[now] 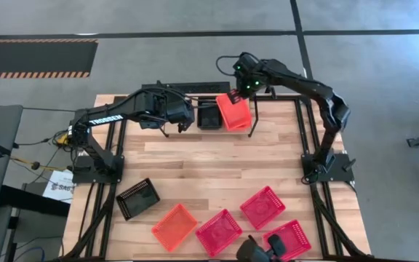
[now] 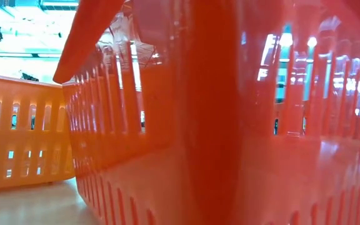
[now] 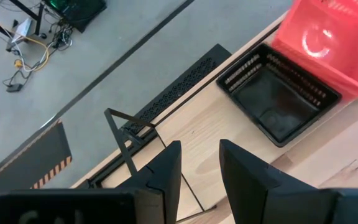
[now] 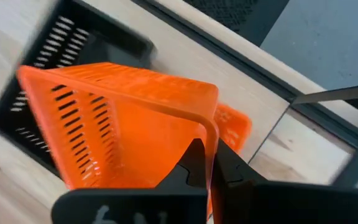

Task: Stack baskets on shelf by color
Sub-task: Stack the top orange bin on top of the orange bin on the shelf

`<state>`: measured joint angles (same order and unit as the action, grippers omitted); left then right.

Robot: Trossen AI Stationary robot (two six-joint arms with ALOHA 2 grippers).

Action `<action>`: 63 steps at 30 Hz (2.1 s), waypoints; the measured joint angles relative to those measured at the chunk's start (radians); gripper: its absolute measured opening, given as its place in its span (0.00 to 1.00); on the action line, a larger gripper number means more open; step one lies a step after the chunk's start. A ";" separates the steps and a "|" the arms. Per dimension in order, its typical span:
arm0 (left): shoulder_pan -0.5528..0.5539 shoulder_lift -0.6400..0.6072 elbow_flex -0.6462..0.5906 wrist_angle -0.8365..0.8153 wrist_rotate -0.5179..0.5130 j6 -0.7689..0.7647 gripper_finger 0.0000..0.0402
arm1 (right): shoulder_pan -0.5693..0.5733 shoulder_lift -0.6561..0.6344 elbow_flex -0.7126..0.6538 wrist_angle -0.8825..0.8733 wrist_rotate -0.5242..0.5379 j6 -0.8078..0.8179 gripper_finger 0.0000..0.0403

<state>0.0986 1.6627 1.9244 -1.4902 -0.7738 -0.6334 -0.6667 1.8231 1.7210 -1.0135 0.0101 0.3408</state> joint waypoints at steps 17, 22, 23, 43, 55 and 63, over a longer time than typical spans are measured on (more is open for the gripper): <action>0.000 0.000 0.000 0.000 0.001 0.002 0.24 | 0.004 0.027 0.000 -0.001 0.022 -0.036 0.18; 0.000 0.000 0.001 0.000 0.001 0.003 0.24 | 0.013 0.027 0.004 0.001 0.080 -0.044 0.28; 0.000 0.000 0.001 0.000 0.001 0.003 0.24 | 0.014 0.027 0.012 -0.008 0.084 -0.047 0.30; 0.000 0.000 0.001 0.039 0.008 -0.006 0.24 | 0.050 0.030 0.133 -0.043 0.041 -0.166 0.25; 0.000 0.000 0.001 0.045 0.009 -0.028 0.24 | 0.035 0.031 0.048 0.071 0.041 -0.168 0.01; 0.000 0.000 0.001 0.045 0.009 -0.045 0.24 | 0.038 0.031 -0.003 0.121 0.042 -0.167 0.02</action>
<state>0.0990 1.6627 1.9251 -1.4448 -0.7648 -0.6781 -0.6290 1.8538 1.7176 -0.8928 0.0517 0.1738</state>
